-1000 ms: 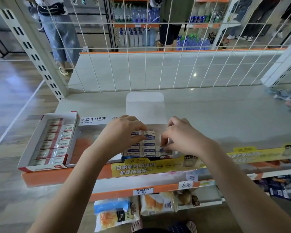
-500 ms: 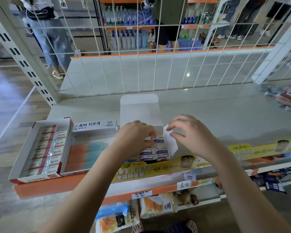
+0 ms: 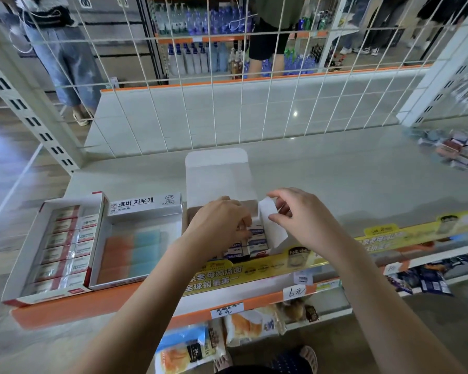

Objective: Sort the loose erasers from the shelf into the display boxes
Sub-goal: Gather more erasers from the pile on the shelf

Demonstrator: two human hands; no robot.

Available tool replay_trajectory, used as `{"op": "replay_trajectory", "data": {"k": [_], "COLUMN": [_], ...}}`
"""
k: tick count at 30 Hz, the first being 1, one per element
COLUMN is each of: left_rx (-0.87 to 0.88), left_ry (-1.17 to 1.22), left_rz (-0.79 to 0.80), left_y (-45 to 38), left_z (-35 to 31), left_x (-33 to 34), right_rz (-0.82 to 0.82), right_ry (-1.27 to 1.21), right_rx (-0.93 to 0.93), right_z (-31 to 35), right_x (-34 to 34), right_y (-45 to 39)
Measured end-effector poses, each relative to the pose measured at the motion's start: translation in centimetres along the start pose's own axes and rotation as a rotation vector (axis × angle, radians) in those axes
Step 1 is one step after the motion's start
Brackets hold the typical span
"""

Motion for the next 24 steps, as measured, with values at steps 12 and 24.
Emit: {"op": "replay_trajectory", "data": {"k": [12,24], "left_rx": [-0.014,0.008], "left_ry": [0.002,-0.148], "left_rz": [0.011,-0.033], "left_y": [-0.1,-5.3], "left_z": [0.4,-0.5], "left_x": [0.0,-4.9], "right_rz": [0.009,0.074], "right_ry": [-0.024,0.075], "right_rx": [0.014,-0.041], "right_z": [-0.3,-2.5], "right_x": [0.1,-2.7], "right_y": [-0.1,-3.1]}}
Point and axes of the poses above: each hand's wrist, its own y-axis away from the middle knuckle, its own x-axis out of the palm, z = x × y, the point moved 4 cm from there along -y, towards the middle knuckle, and after that the axes turned 11 degrees about x, right-handed, at the moved point
